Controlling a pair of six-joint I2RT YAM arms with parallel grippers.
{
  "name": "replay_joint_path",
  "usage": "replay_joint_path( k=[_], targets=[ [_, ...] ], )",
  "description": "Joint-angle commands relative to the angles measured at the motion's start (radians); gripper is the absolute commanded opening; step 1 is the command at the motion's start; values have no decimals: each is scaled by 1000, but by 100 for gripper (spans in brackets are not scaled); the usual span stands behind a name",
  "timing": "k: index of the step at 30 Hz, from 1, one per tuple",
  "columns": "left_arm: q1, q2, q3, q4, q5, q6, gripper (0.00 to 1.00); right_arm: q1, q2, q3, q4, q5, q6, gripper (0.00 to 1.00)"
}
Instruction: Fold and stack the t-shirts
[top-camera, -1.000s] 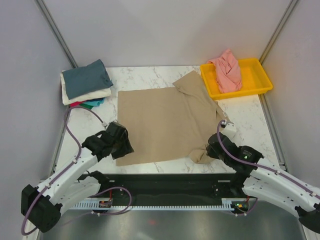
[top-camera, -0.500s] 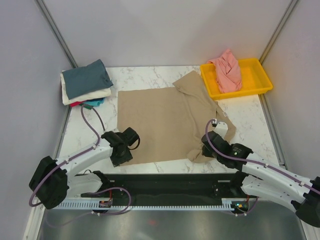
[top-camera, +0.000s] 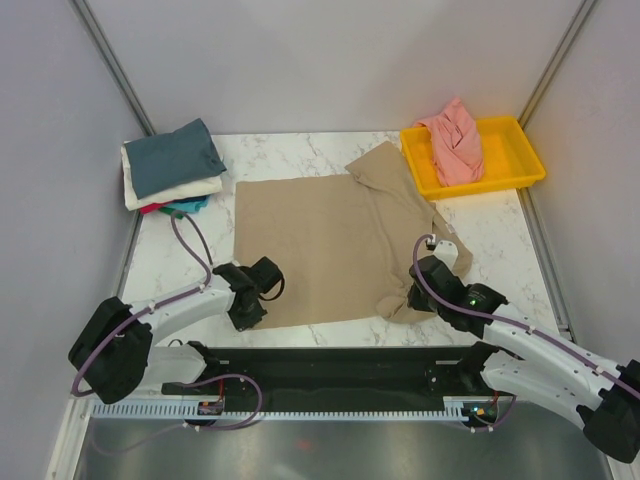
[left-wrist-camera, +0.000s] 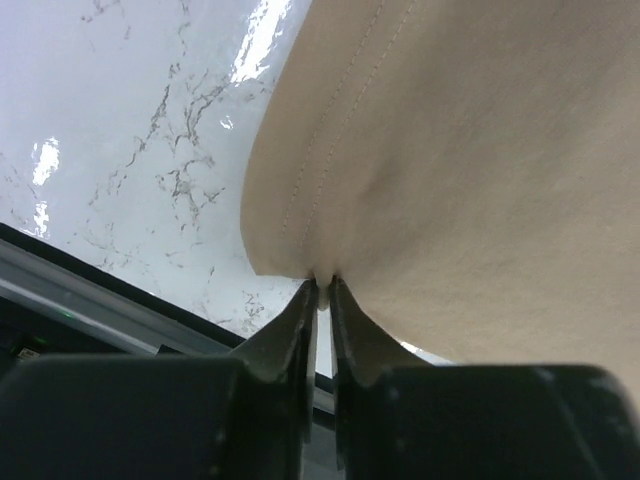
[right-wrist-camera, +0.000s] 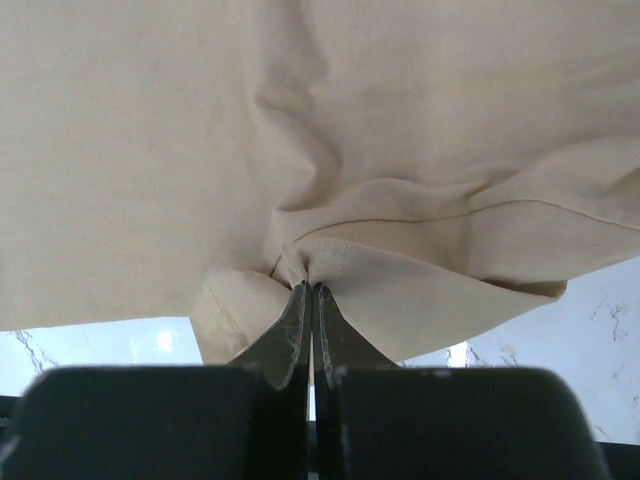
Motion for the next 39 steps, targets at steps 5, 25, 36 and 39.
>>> replay_joint_path(
  k=[5, 25, 36, 39],
  targets=[
    [-2, -94, 20, -12, -84, 10, 2, -7, -19, 25, -20, 6, 2, 0],
    [465, -73, 348, 66, 103, 546, 2, -203, 455, 542, 55, -9, -346, 0],
    [504, 220, 514, 160, 170, 613, 2, -374, 656, 681, 84, -107, -421, 0],
    [505, 288, 577, 161, 165, 632, 2, -401, 702, 704, 89, -92, -409, 0]
  ],
)
